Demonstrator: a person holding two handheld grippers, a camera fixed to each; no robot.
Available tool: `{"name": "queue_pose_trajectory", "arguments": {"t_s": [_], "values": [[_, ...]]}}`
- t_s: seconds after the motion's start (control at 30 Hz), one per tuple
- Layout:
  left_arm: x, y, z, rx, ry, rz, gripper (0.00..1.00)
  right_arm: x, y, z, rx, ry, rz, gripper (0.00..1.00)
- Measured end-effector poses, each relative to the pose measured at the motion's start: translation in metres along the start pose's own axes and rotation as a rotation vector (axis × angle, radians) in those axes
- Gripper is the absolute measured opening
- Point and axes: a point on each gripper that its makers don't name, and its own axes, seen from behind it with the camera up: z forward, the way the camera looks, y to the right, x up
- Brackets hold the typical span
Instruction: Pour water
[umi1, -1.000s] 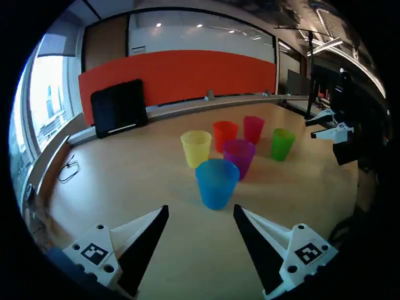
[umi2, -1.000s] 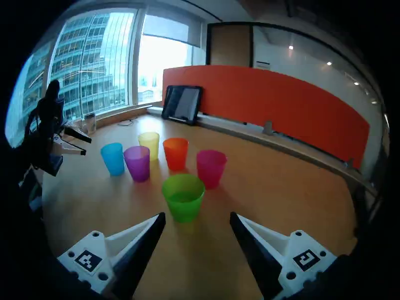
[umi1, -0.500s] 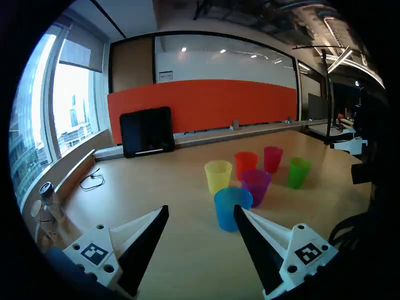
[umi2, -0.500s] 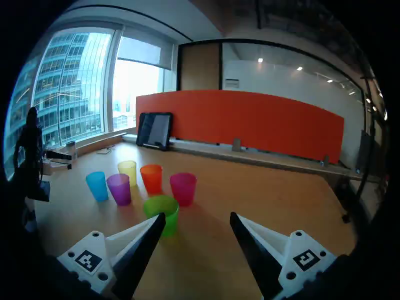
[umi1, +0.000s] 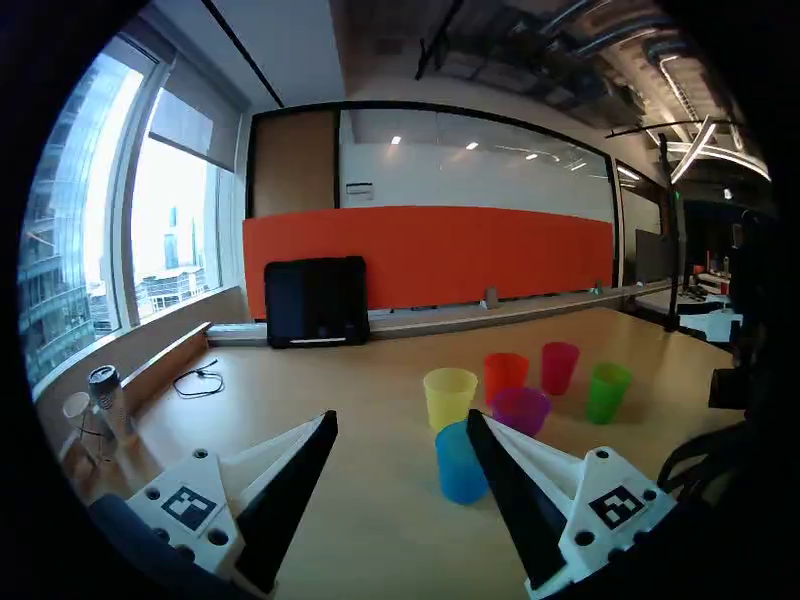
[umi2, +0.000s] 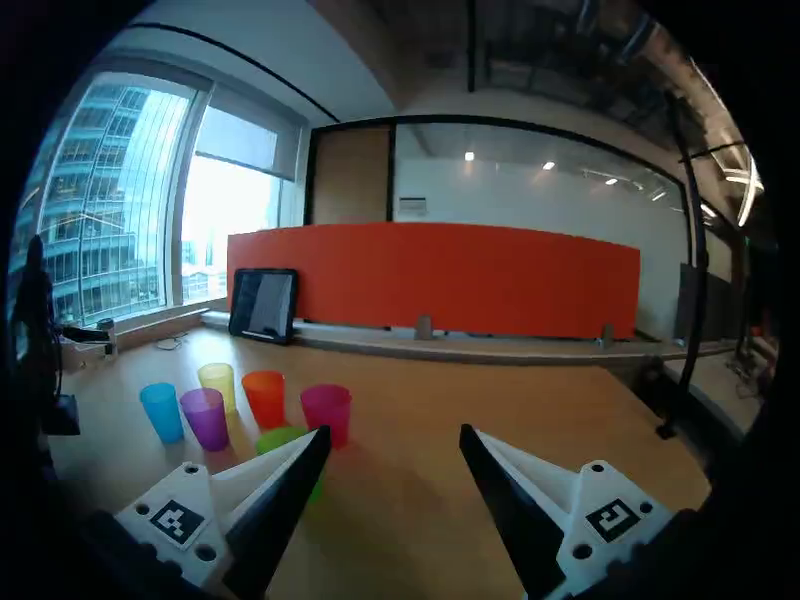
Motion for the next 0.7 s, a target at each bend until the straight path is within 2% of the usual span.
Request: {"name": "queue_pose_trajectory", "arguments": {"t_s": [0.27, 0.47, 0.7], "values": [[0.010, 0.002, 0.003, 0.049, 0.064, -0.024, 0.96, 0.003, 0.004, -0.001, -0.062, 0.061, 0.028, 1.00], [0.015, 0.010, 0.007, 0.061, 0.098, -0.047, 0.96, 0.006, 0.008, -0.004, -0.107, 0.096, 0.033, 1.00], [0.021, 0.006, 0.010, 0.107, 0.142, -0.036, 0.96, 0.013, 0.010, -0.008, -0.142, 0.135, 0.024, 1.00]]}}
